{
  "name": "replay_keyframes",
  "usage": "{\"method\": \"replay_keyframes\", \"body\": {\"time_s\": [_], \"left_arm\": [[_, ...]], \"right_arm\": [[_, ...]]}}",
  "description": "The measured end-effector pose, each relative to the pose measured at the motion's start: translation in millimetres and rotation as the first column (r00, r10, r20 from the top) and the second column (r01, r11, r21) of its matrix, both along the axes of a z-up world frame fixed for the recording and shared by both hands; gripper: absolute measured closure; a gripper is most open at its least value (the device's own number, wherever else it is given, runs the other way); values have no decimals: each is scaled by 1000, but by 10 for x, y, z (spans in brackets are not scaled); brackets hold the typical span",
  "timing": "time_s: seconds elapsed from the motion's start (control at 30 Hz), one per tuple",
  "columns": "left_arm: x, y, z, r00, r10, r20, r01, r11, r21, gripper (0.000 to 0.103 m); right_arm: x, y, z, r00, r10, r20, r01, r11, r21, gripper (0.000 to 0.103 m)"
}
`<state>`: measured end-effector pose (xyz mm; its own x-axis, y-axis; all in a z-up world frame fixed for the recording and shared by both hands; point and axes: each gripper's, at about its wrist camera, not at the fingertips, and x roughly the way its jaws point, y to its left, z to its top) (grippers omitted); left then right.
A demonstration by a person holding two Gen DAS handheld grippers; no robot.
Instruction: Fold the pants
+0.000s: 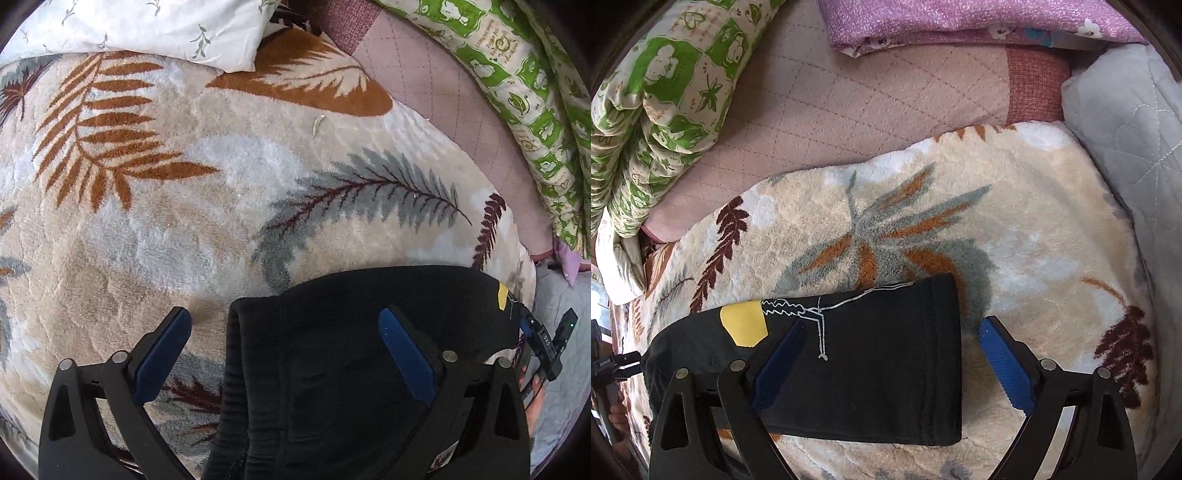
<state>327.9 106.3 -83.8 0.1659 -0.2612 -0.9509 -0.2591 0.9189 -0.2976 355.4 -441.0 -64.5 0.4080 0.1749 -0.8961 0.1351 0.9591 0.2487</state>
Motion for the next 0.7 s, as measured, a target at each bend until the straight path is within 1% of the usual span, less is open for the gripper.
{"method": "replay_keyframes", "body": {"time_s": [0.03, 0.07, 0.1, 0.13, 0.17, 0.2, 0.23, 0.27, 0.3, 0.33, 0.4, 0.53, 0.7], "left_arm": [[18, -26, -4, 1000, -16, 2, 16, 1000, -10, 13], [32, -50, -10, 999, -34, -1, 34, 999, -16, 22], [42, -73, -12, 999, -49, -4, 49, 999, -12, 29], [49, -94, -7, 998, -58, -1, 58, 998, 6, 33], [53, -108, -11, 998, -69, 0, 69, 997, 24, 46], [58, -124, -11, 996, -86, -4, 86, 995, 42, 62], [63, -126, -16, 996, -93, -3, 93, 995, 47, 67], [66, -138, -6, 996, -94, 4, 93, 995, 44, 76], [53, -138, 18, 995, -94, 12, 93, 994, 48, 76], [27, -131, 58, 995, -98, 21, 96, 993, 62, 77], [-36, -119, 148, 992, -113, 50, 108, 989, 99, 77], [-110, -153, 358, 989, -103, 105, 86, 983, 160, 77], [-271, -258, 670, 976, -106, 190, 55, 965, 258, 77]], "right_arm": [[16, 2, -14, 1000, 9, -5, -9, 1000, 8, 11], [35, 10, -24, 1000, 19, -10, -19, 1000, 4, 12], [51, 14, -27, 1000, 27, -13, -27, 1000, -4, 14], [67, 22, -26, 999, 40, -13, -40, 999, -7, 19], [76, 33, -23, 999, 50, -11, -50, 999, -5, 22], [90, 40, -17, 998, 61, -12, -61, 998, -8, 30], [99, 40, -17, 997, 69, -17, -70, 998, -12, 39], [100, 38, -21, 997, 78, -18, -78, 997, -12, 46], [100, 37, -26, 995, 92, -25, -92, 996, -6, 69], [99, 36, -32, 994, 107, -31, -107, 994, 10, 83], [66, 49, -19, 992, 127, -22, -126, 992, 27, 87], [-9, 112, 124, 988, 152, 18, -152, 988, -23, 89], [-126, 210, 429, 981, 181, 75, -175, 981, -80, 90]]}}
